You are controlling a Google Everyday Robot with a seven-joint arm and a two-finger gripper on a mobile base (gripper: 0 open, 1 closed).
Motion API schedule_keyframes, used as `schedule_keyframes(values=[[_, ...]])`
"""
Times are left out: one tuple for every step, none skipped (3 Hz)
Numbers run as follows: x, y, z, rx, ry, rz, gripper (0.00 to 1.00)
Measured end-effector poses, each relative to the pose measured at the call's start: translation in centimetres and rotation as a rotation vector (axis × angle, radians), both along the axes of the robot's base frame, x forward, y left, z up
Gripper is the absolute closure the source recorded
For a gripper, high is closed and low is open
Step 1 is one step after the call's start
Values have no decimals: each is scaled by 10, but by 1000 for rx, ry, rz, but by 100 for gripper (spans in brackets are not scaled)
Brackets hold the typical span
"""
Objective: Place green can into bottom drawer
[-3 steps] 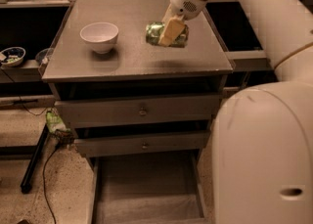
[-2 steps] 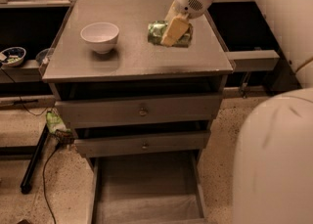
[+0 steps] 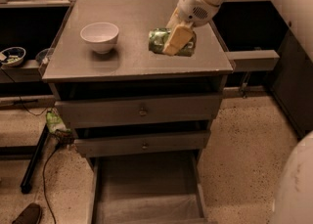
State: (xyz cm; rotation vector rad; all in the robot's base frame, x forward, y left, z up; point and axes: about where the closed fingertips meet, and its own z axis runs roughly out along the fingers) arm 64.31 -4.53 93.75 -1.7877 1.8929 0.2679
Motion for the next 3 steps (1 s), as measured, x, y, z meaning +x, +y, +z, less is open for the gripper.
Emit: schedule_keyframes(values=[[11,-11,0,11,-5,-33,100],[-18,-13,14,27,-23,-70,100],[-71,-12,18,56,-12,-104,100]])
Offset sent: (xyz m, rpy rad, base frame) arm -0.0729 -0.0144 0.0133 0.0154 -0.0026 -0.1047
